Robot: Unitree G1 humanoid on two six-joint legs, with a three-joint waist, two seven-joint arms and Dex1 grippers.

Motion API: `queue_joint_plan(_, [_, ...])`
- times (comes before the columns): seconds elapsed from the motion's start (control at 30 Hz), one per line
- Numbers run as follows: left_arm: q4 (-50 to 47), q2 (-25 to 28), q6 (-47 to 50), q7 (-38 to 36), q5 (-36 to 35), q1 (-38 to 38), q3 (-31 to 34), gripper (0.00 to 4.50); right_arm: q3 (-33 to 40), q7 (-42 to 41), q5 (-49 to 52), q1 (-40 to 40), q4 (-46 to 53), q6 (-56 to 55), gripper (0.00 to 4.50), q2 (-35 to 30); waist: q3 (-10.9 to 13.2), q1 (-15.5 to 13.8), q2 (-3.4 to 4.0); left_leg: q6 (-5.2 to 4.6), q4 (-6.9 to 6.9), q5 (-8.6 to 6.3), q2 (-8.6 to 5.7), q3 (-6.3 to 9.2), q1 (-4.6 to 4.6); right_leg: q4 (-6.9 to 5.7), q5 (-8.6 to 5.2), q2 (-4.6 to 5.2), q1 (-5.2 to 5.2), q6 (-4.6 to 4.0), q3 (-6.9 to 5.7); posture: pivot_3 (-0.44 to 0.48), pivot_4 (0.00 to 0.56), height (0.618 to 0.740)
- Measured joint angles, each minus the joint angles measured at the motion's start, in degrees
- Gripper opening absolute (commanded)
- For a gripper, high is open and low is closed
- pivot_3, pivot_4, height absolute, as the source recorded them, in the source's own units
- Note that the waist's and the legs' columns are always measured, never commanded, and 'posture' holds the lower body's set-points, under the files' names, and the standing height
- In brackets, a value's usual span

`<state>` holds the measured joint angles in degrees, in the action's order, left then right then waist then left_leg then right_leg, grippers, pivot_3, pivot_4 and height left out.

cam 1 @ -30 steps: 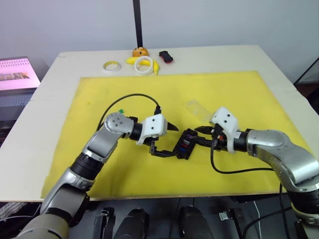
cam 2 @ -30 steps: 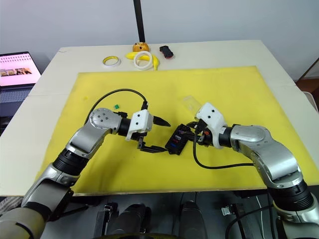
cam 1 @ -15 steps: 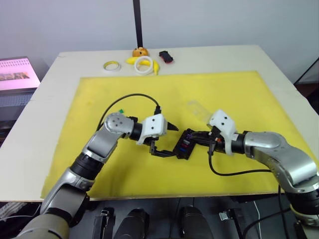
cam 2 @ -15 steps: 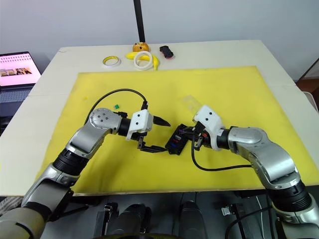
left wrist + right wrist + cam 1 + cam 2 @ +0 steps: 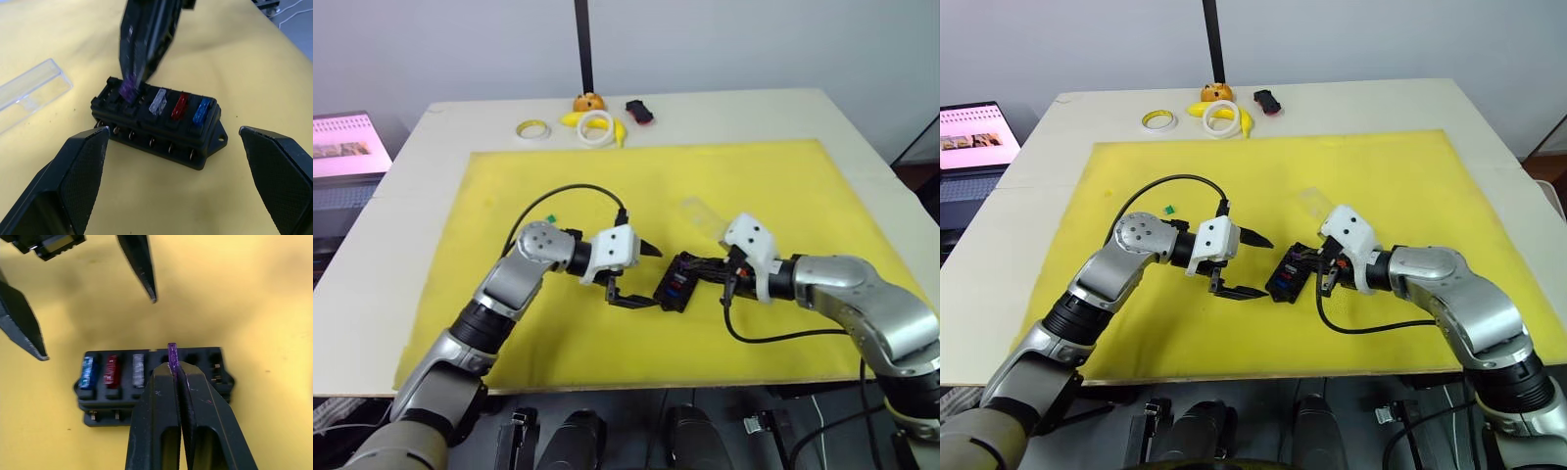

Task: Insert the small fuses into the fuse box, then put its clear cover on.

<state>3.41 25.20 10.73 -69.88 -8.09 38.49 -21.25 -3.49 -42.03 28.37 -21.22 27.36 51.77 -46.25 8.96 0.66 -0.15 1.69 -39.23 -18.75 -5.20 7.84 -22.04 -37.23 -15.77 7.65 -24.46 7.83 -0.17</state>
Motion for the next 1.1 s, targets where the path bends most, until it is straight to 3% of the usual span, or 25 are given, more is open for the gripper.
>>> queue_joint_plan(1.1, [0.0,-0.2,0.0,0.1,0.0,0.0,0.0,4.5,-0.4,2.2,1.1,-1.3,1.8,4.2,0.03,0.5,0.0,0.0,0.0,0.0,0.0,0.0,0.0,0.0,0.0,0.0,0.0,0.0,0.0,0.0,0.0,0.0,0.15,0.74])
